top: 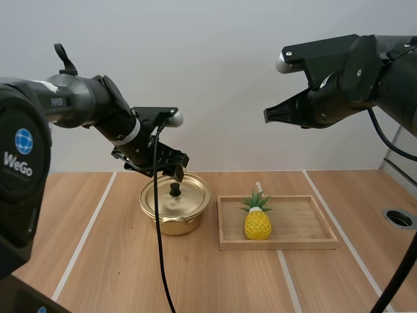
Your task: Open the pot, put the pineapple inside, and close it
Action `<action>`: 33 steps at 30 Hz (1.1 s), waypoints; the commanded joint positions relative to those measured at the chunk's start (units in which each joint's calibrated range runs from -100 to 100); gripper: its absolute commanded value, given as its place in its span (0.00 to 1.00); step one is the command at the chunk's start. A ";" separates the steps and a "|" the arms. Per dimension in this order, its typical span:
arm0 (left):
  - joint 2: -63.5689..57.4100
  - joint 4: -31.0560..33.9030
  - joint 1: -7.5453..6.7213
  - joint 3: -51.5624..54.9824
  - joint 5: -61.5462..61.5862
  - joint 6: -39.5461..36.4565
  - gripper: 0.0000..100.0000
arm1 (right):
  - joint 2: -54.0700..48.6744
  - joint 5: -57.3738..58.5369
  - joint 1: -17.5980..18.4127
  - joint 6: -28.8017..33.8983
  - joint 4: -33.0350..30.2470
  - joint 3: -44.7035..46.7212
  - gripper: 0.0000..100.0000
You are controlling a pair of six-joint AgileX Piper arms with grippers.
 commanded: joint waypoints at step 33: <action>12.37 -13.68 -0.20 3.14 -11.49 16.94 1.00 | -0.25 -0.56 -0.26 -0.51 0.88 0.19 0.00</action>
